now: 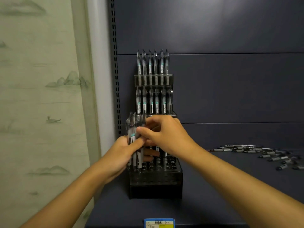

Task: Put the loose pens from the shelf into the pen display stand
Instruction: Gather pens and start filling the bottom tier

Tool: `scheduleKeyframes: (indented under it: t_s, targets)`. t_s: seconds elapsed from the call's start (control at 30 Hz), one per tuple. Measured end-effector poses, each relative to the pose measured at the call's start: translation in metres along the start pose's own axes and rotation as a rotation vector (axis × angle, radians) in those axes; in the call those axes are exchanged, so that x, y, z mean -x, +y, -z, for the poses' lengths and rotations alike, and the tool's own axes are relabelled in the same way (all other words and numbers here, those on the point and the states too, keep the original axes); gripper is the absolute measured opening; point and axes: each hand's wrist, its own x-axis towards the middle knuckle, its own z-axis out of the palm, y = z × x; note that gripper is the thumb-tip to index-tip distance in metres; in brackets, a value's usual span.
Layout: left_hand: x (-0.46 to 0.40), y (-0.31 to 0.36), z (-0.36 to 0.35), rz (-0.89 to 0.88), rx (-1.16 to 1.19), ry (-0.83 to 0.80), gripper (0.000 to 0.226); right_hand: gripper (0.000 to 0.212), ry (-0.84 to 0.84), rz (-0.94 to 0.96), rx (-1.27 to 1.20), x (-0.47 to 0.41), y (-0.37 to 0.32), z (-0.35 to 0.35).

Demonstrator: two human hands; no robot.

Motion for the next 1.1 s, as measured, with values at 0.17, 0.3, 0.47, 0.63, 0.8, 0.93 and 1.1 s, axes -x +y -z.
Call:
scheduleKeyframes:
  t_s: [0.17,0.3,0.47,0.63,0.8,0.93,1.1]
  targets:
    - [0.001,-0.005,0.001,0.022,0.001,-0.006,0.029,0.016,0.067,-0.021,-0.127,0.003,-0.002,0.004]
    - [0.000,-0.009,0.009,0.029,0.000,0.024,0.031,0.020,0.186,0.005,-0.096,0.001,-0.002,0.023]
    - [-0.003,-0.010,0.029,0.026,0.120,0.189,0.033,0.037,0.236,-0.047,-0.020,-0.002,0.024,0.046]
    - [-0.005,-0.008,0.039,0.025,0.165,0.258,0.030,0.026,0.223,-0.123,0.029,0.005,0.055,0.051]
    - [-0.005,-0.009,0.037,0.010,0.124,0.250,0.028,0.022,0.203,-0.154,-0.017,0.009,0.063,0.045]
    - [-0.004,-0.009,0.035,0.007,0.101,0.255,0.026,0.025,0.201,-0.166,-0.028,0.008,0.061,0.042]
    - [-0.003,-0.009,0.037,0.003,0.066,0.250,0.027,0.026,0.216,-0.151,-0.002,0.008,0.060,0.040]
